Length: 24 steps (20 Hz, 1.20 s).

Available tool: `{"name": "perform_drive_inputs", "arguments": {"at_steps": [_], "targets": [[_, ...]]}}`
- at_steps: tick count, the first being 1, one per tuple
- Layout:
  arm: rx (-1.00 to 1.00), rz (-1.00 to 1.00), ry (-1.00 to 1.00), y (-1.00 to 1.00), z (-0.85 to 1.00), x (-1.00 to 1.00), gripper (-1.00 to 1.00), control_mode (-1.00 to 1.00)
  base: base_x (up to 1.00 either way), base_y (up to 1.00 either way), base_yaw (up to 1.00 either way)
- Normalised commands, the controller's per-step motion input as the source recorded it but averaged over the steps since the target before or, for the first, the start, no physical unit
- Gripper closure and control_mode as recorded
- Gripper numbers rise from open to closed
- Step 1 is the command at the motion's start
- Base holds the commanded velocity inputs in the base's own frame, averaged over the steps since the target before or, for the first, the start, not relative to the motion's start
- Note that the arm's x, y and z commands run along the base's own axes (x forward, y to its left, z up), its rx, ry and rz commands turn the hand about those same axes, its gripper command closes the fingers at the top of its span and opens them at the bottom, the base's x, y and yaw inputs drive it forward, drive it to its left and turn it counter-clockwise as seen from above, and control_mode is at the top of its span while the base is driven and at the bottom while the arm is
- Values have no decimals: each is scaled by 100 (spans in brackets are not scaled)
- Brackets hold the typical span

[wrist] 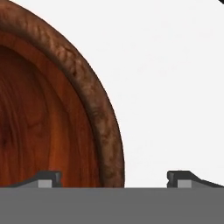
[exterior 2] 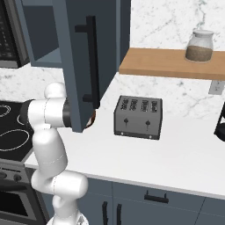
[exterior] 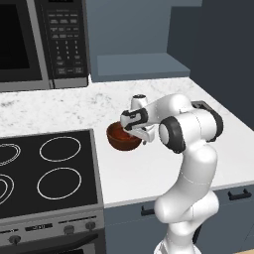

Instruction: Pick up the bowls on the counter and stack them on top of one another in the open cabinet. Place the smaller bowl on top of the larger bowl.

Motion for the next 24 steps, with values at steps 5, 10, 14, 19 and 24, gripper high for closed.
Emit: {"name": "perform_drive_inputs", "arguments": {"at_steps": [5, 10, 14, 19, 24], "targets": [[0, -4, 0, 0, -24, 0, -100, -100, 0, 0, 0], [0, -2, 0, 0, 0, 0, 100, -100, 0, 0, 0], [0, 0, 0, 0, 0, 0, 100, -100, 0, 0, 0], [0, 0, 0, 0, 2, 0, 100, -100, 0, 0, 0], [0, 0, 0, 0, 0, 0, 100, -100, 0, 0, 0]]}}
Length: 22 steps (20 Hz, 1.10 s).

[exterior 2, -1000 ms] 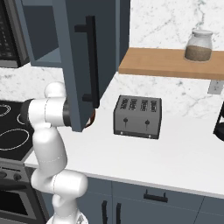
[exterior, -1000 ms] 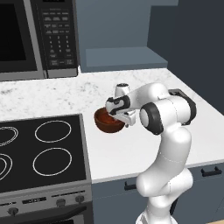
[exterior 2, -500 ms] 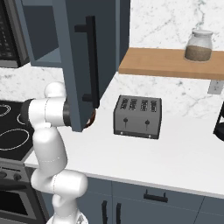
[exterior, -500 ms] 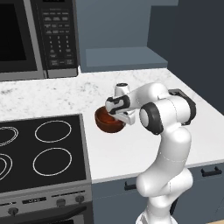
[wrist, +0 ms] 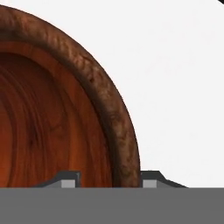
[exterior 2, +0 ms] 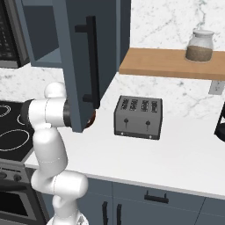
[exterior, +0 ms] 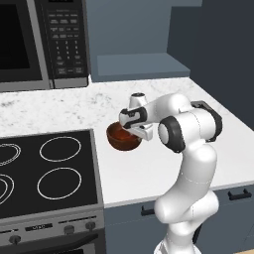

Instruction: Pick up the bowls on the counter and stack them on top of one another in the open cabinet. Place the smaller bowl on top of the larger bowl.

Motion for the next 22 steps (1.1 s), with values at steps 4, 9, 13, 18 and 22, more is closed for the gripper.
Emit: {"name": "perform_drive_inputs", "arguments": {"at_steps": [4, 9, 13, 18, 22], "targets": [[0, 0, 0, 0, 6, -9, 100, -100, 0, 0, 0], [0, 0, -3, 0, 22, -19, 100, -100, 0, 0, 0], [0, 0, -8, 0, 37, -42, 100, -100, 0, 0, 0], [4, 0, -14, 0, 43, -54, 100, -100, 0, 0, 0], [8, 0, -21, -3, 49, -57, 100, -100, 0, 0, 0]]}}
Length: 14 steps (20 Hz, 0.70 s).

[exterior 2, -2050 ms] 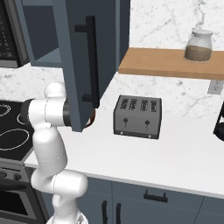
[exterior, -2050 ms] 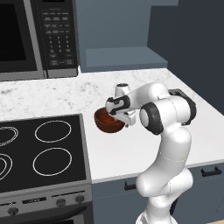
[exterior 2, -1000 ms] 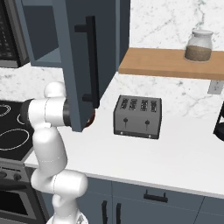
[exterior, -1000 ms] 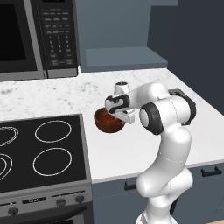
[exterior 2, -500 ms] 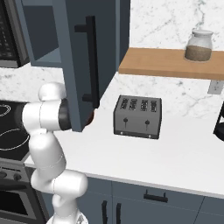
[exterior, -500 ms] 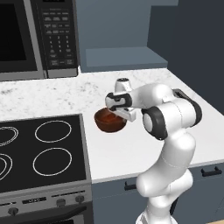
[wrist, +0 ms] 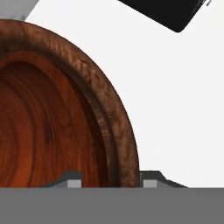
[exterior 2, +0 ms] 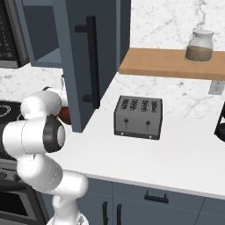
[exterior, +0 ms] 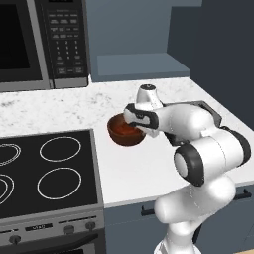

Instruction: Pick up the bowls on the counter and stack them on top of one another in the open cabinet. Place the smaller bowl on top of the larger bowl.

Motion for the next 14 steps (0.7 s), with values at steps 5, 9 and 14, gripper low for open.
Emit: {"name": "perform_drive_inputs", "arguments": {"at_steps": [5, 9, 14], "targets": [[6, 0, -25, -7, 74, -73, 100, -100, 0, 0, 0], [4, 0, -16, -7, 100, -65, 100, -100, 0, 0, 0], [1, 0, -20, -8, 100, -67, 100, -100, 0, 0, 0]]}}
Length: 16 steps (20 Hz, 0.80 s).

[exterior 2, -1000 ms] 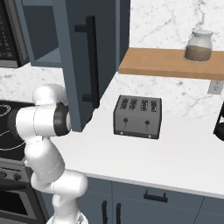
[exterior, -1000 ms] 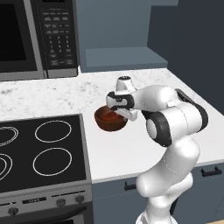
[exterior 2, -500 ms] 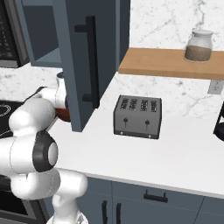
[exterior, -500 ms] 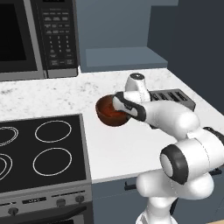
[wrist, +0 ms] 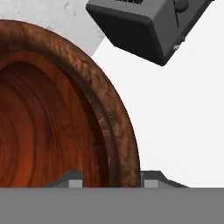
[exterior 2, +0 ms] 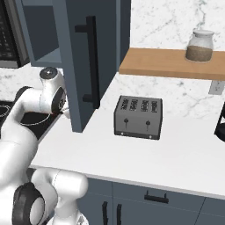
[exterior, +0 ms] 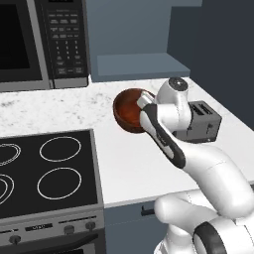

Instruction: Pick up the bowls on the counter and stack them on top of one another in the open cabinet. Place the smaller bowl on top of the larger bowl.

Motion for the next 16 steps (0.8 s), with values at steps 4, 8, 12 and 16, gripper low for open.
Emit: {"name": "perform_drive_inputs", "arguments": {"at_steps": [4, 8, 12, 16], "targets": [[2, 0, -23, -13, 100, -71, 100, -100, 0, 0, 0], [0, 0, -23, -4, 100, -66, 100, -100, 0, 0, 0], [0, 0, -22, 0, 100, -51, 100, -100, 0, 0, 0], [-5, 0, -11, 0, 100, -7, 100, -100, 0, 0, 0]]}}
